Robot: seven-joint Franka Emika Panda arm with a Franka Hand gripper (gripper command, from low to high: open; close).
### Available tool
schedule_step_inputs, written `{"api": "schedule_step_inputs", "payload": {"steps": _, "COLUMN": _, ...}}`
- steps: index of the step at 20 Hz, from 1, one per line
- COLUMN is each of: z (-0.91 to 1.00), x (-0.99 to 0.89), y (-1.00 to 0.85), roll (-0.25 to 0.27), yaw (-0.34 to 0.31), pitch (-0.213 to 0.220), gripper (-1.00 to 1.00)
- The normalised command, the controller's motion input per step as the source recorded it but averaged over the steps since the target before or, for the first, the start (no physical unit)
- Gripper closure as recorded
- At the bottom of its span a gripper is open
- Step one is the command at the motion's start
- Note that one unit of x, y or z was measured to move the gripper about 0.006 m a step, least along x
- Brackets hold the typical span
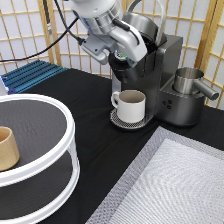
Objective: Make coffee
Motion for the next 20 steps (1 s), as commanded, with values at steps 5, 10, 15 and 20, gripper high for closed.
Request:
{"api": "schedule_step_inputs", "payload": {"steps": 5, "z": 0.67, "x": -0.39, "y": -0.21, "roll": -0.026, "yaw": -0.065, "pitch": 0.000, "gripper": -1.00}}
{"api": "schedule_step_inputs", "payload": {"steps": 10, "z": 1.00, "x": -0.12, "y": 0.39, "roll": -0.128, "yaw": -0.017, "pitch": -0.021, "gripper": -1.00}}
{"api": "schedule_step_inputs", "payload": {"steps": 15, "z": 1.00, "x": 0.01, "y": 0.84, "roll": -0.163, "yaw": 0.018, "pitch": 0.000, "gripper": -1.00}}
{"api": "schedule_step_inputs", "payload": {"steps": 20, "z": 0.94, "x": 0.20, "y": 0.93, "roll": -0.262, "yaw": 0.000, "pitch": 0.021, "gripper": -1.00}}
